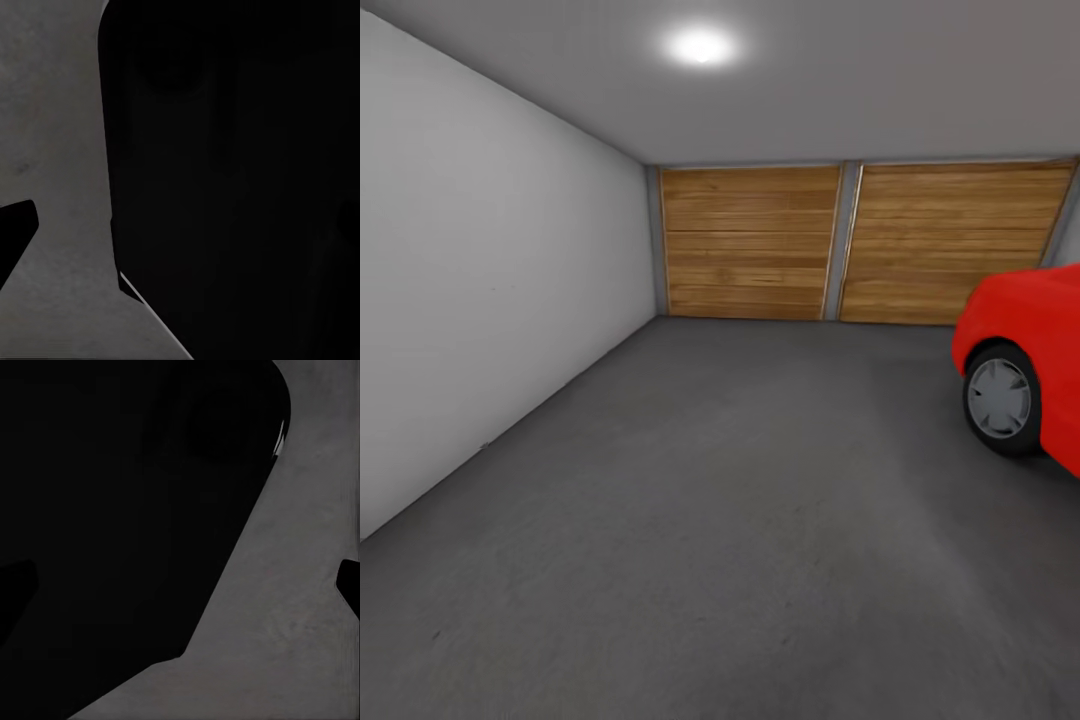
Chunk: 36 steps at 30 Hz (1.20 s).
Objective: Move the two storage containers from the living room to the garage. In the garage, place one container on the floor and stack the other container on top of it (either order is fine).
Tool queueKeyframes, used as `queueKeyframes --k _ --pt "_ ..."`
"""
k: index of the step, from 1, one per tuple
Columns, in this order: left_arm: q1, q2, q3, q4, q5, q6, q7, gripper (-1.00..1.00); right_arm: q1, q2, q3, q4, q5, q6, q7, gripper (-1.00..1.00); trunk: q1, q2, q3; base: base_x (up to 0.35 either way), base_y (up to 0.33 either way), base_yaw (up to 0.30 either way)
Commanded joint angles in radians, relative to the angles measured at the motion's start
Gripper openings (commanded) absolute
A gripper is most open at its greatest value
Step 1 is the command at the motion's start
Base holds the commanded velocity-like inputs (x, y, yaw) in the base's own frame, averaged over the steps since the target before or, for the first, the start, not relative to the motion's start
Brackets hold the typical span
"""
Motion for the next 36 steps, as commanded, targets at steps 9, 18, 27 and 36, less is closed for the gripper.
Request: queueKeyframes --k 9,18,27,36 --pt "0.000 0.000 0.000 0.000 0.000 0.000 0.000 1.00 0.000 0.000 0.004 0.000 0.000 0.000 0.000 1.00 0.000 0.000 0.000 0.000 0.000 0.277" --pt "0.000 0.000 0.000 0.000 0.000 0.000 0.000 1.00 0.000 0.000 0.004 0.000 0.000 0.000 0.000 1.00 0.000 0.000 0.000 0.000 0.000 0.277" --pt "0.000 0.000 0.000 0.000 0.000 0.000 0.000 1.00 0.000 0.000 0.004 0.000 0.000 0.000 0.000 1.00 0.000 0.000 0.000 0.000 0.000 0.277" --pt "0.000 -0.001 0.000 0.000 0.000 0.000 0.000 1.00 0.000 0.000 0.004 0.000 0.000 0.000 0.000 1.00 0.000 0.000 0.000 0.000 0.000 0.277"
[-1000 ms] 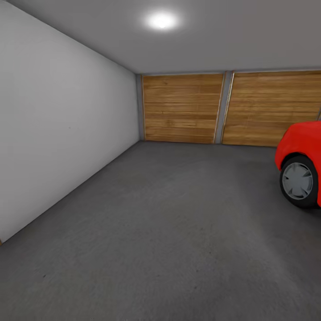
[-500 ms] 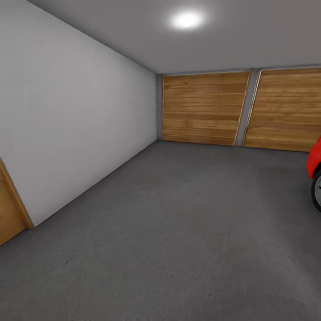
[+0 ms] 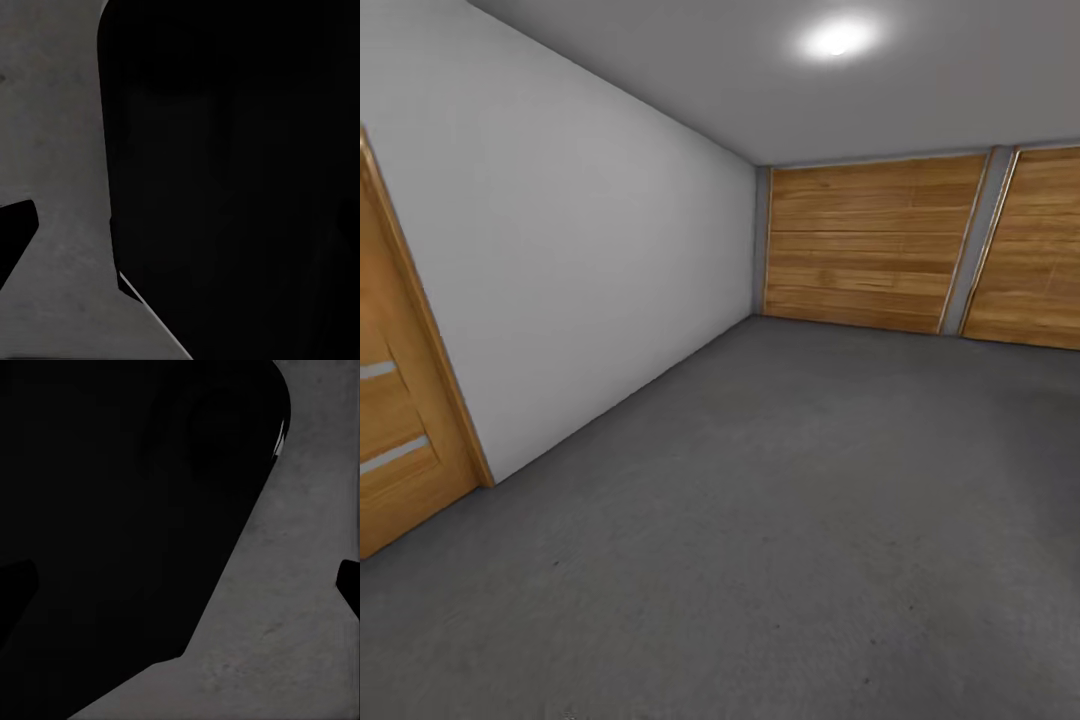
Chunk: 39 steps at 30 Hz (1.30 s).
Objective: Move the two storage containers from the living room to the garage. In the garage, place one container on the floor and stack the other container on top of it (either order is fine).
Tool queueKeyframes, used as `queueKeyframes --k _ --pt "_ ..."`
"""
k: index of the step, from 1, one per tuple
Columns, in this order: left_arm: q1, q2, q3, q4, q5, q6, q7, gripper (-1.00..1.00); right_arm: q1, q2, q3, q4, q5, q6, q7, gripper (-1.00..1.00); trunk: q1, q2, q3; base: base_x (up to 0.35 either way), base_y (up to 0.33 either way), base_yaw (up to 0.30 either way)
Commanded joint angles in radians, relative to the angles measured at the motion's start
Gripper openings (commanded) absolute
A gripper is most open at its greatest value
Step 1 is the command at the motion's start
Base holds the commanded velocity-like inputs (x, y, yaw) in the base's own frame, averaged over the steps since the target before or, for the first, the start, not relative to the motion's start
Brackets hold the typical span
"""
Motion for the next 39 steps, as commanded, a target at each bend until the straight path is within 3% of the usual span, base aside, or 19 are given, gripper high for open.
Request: queueKeyframes --k 1,39 --pt "0.000 -0.001 0.000 0.000 0.000 0.000 0.000 1.00 0.000 0.000 0.004 0.000 0.000 0.000 0.000 1.00 0.000 0.000 0.000 0.000 0.000 0.277" --pt "0.000 -0.002 0.000 0.000 0.000 0.000 0.000 1.00 0.000 -0.003 0.005 -0.002 0.000 0.000 0.000 1.00 0.000 0.000 0.000 0.000 0.000 0.277"
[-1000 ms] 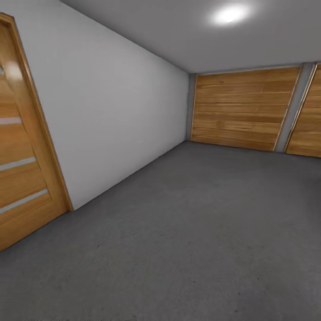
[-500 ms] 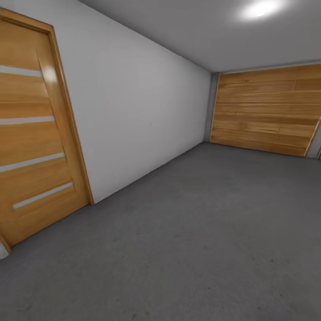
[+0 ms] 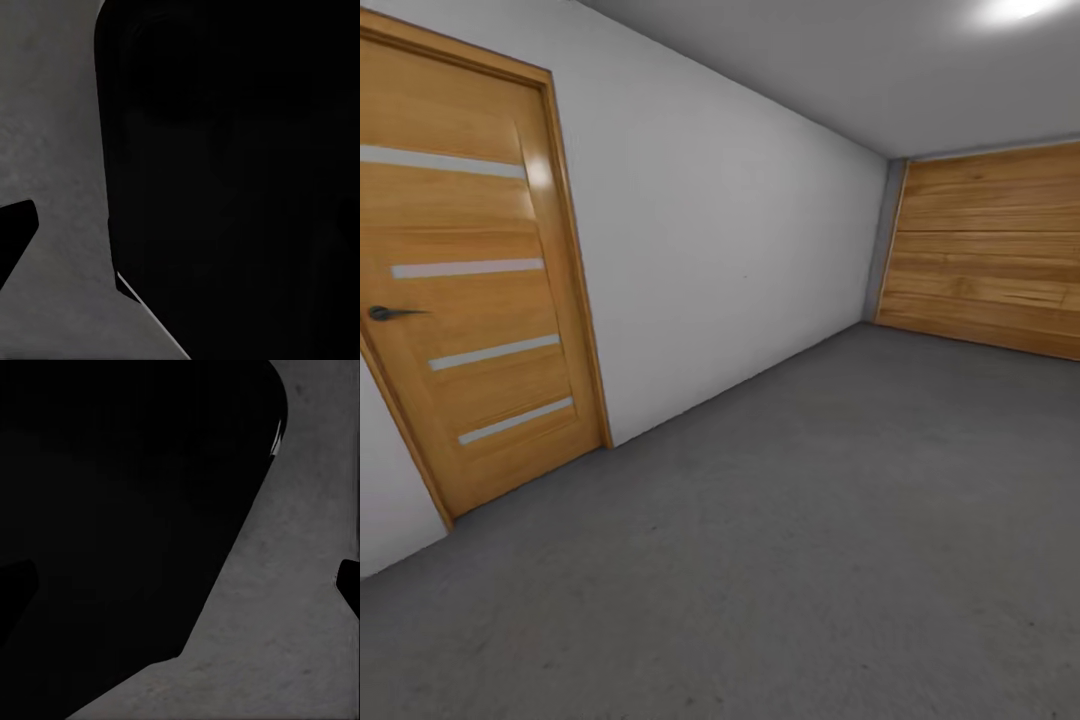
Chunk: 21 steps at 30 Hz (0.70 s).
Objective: Move the two storage containers from the living room to the garage. In the garage, place one container on the floor and stack the other container on top of it (either order is fine).
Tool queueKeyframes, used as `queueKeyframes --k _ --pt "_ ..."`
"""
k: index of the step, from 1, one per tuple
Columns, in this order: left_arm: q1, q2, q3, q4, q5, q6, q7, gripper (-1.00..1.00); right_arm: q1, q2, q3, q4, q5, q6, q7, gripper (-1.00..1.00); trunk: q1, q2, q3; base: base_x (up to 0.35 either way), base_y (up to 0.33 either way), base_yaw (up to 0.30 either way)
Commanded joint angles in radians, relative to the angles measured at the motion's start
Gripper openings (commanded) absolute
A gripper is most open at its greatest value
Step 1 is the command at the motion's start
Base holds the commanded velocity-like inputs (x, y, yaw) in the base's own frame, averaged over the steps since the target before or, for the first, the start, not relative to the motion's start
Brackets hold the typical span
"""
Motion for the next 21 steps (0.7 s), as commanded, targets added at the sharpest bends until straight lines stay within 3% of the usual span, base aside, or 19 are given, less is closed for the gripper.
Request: queueKeyframes --k 1,21 --pt "0.000 0.000 0.000 0.000 0.000 0.000 0.000 1.00 0.000 0.000 0.004 0.000 0.000 0.000 0.000 1.00 0.000 0.000 -0.001 0.000 0.000 0.277" --pt "0.000 -0.002 0.002 0.000 0.000 0.000 0.000 1.00 0.000 -0.001 0.006 0.000 -0.002 0.000 0.000 1.00 0.000 0.000 -0.001 0.000 0.000 0.277"
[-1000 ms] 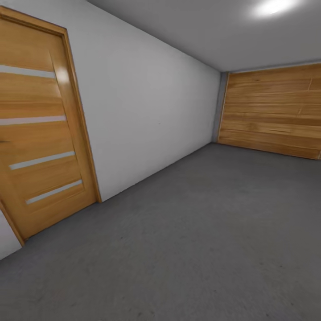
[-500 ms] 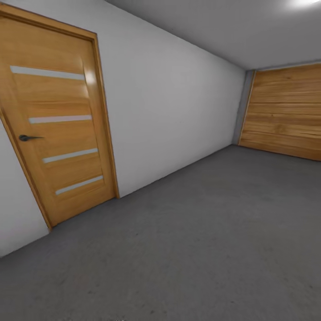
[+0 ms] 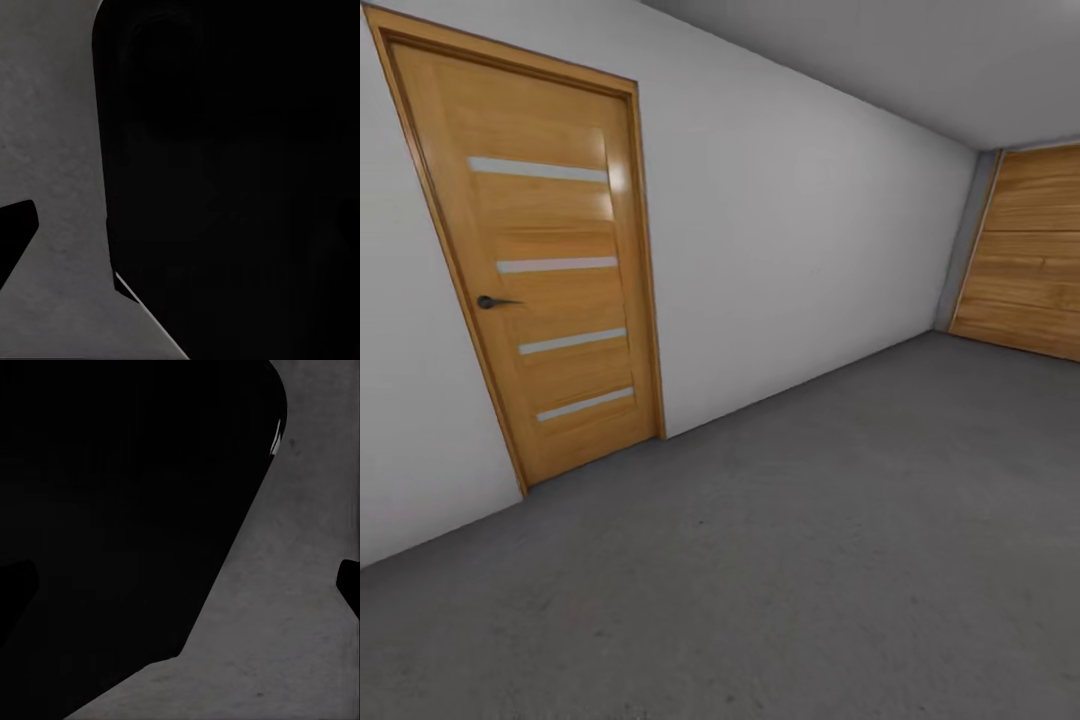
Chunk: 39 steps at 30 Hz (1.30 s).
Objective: Move the two storage containers from the living room to the garage. In the garage, place one container on the floor and stack the other container on top of it (either order is fine).
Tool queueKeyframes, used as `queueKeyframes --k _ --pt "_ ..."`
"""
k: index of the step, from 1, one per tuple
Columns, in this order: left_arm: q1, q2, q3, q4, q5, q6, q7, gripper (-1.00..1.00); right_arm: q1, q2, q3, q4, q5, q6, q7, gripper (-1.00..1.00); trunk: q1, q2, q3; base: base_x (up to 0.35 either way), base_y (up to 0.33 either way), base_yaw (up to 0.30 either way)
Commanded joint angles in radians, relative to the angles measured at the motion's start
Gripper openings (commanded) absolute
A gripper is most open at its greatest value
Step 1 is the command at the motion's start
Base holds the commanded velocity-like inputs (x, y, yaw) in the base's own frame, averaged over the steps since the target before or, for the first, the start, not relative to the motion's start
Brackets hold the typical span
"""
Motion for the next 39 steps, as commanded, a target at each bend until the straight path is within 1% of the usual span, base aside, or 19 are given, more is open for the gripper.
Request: queueKeyframes --k 1,15,20,39 --pt "0.000 0.000 0.001 0.000 0.000 0.000 0.000 1.00 0.000 0.000 0.004 0.000 0.000 0.000 0.000 1.00 0.000 0.000 -0.001 0.000 0.000 0.277" --pt "0.000 0.000 -0.001 0.000 0.000 0.000 0.000 1.00 0.000 0.000 0.005 0.000 0.000 0.000 0.000 1.00 0.000 0.000 -0.001 0.000 0.000 0.275" --pt "0.000 0.001 -0.002 0.000 0.000 0.001 0.000 1.00 0.000 0.000 0.005 0.000 -0.001 0.000 0.000 1.00 0.000 0.000 -0.001 0.040 0.000 0.102" --pt "0.000 0.001 0.001 0.000 0.002 0.010 0.005 1.00 0.000 0.000 0.006 0.000 -0.001 0.001 0.000 1.00 0.000 0.000 -0.001 0.305 0.000 0.003"
